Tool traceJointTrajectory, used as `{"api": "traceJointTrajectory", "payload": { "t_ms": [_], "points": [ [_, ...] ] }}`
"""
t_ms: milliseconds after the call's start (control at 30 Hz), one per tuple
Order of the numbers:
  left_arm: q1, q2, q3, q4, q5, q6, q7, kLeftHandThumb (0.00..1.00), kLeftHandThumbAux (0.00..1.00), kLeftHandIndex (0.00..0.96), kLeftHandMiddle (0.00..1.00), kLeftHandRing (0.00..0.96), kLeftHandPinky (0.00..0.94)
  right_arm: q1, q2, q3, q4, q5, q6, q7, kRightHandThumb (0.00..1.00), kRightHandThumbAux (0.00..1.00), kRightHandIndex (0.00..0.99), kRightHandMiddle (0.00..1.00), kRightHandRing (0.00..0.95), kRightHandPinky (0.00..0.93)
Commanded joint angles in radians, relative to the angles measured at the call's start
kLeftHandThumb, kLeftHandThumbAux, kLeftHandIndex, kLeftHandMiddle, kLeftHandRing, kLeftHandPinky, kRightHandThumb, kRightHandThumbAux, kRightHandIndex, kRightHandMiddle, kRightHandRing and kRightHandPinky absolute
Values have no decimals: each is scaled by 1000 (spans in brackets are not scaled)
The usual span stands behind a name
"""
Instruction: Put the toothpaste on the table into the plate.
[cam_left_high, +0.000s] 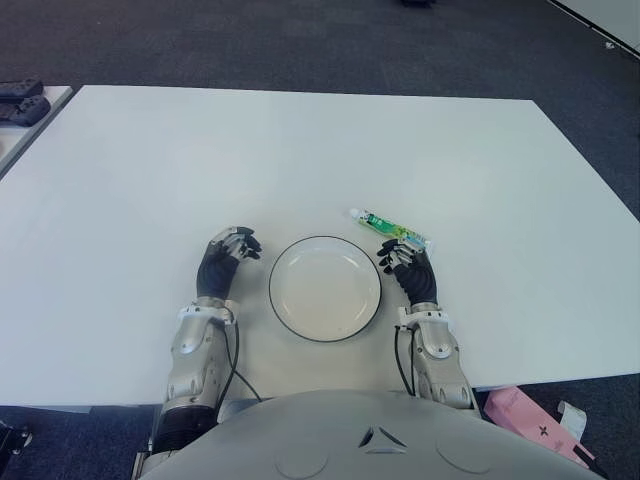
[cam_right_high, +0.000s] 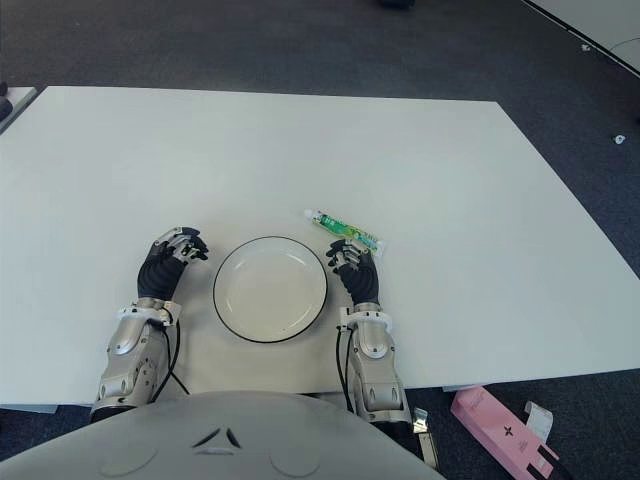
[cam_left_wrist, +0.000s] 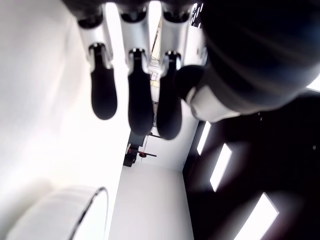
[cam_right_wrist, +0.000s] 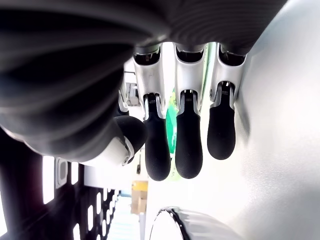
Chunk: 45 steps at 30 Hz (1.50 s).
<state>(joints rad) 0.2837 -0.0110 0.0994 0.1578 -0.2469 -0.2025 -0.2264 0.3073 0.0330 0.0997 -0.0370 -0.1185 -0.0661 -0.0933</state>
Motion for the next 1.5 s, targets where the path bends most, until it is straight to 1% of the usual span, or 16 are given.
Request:
{"api": "traceJointTrajectory", "payload": {
  "t_ms": [33, 233, 567, 700, 833, 933, 1033, 1133, 1167, 1200, 1267, 1333, 1367, 1400, 1433, 1500],
  "points": [
    [26, 2, -4, 46, 12, 46, 7, 714, 717, 436, 555, 541, 526, 8, 3, -2, 12, -2, 22, -5, 709, 726, 431, 531, 547, 555],
    [25, 3, -5, 48, 19, 43, 10, 715, 716, 436, 553, 539, 519, 4, -1, -1, 26, -5, -11, -5, 709, 726, 431, 531, 546, 548],
    [28, 3, -6, 42, 17, 42, 8, 714, 717, 436, 549, 534, 522, -7, -6, 0, 65, -23, -101, -19, 710, 728, 430, 531, 550, 569],
    [28, 4, -8, 44, 24, 40, 10, 714, 716, 436, 556, 541, 528, -15, -8, -6, 104, -48, -194, -55, 710, 728, 430, 531, 552, 570],
    [28, 2, -7, 44, 21, 40, 6, 714, 716, 437, 555, 538, 516, -17, -11, -3, 135, -100, -289, -113, 710, 728, 430, 531, 553, 567],
    [29, 3, -8, 44, 21, 35, 2, 713, 717, 436, 553, 537, 518, -30, -14, -2, 161, -171, -377, -191, 710, 727, 430, 527, 551, 560],
    [31, 3, -9, 41, 23, 36, 4, 712, 717, 436, 554, 538, 520, -43, -24, -1, 179, -238, -427, -253, 709, 728, 428, 517, 529, 508],
    [33, 2, -8, 36, 20, 45, 7, 713, 717, 436, 555, 541, 525, -50, -38, 0, 183, -270, -435, -272, 706, 727, 422, 463, 451, 431],
    [34, 1, -8, 34, 20, 47, 8, 713, 717, 436, 555, 541, 526, -51, -42, 0, 184, -276, -437, -275, 703, 727, 417, 414, 396, 385],
    [35, 0, -8, 32, 21, 51, 13, 713, 717, 436, 555, 541, 526, -59, -57, -4, 191, -292, -439, -282, 702, 727, 416, 396, 377, 368],
    [36, -2, -8, 28, 23, 56, 19, 714, 717, 436, 555, 542, 526, -73, -80, -8, 199, -326, -438, -297, 696, 727, 409, 285, 274, 276],
    [37, -5, -9, 24, 27, 60, 27, 714, 717, 436, 555, 542, 526, -97, -111, -10, 215, -373, -434, -317, 693, 727, 406, 231, 230, 235],
    [37, -6, -9, 23, 29, 62, 30, 714, 717, 436, 554, 541, 524, -110, -127, -11, 226, -395, -433, -327, 624, 700, 303, 188, 190, 196],
    [37, -7, -9, 21, 31, 63, 34, 715, 717, 436, 554, 540, 523, -123, -145, -10, 228, -422, -430, -336, 597, 691, 266, 173, 175, 182],
    [37, -8, -9, 20, 33, 64, 36, 715, 717, 436, 553, 539, 522, -131, -157, -9, 229, -440, -428, -343, 566, 657, 195, 133, 137, 145],
    [37, -9, -9, 18, 32, 67, 37, 715, 717, 436, 552, 538, 521, -141, -171, -6, 229, -464, -421, -355, 537, 612, 113, 84, 91, 101]
  ]
}}
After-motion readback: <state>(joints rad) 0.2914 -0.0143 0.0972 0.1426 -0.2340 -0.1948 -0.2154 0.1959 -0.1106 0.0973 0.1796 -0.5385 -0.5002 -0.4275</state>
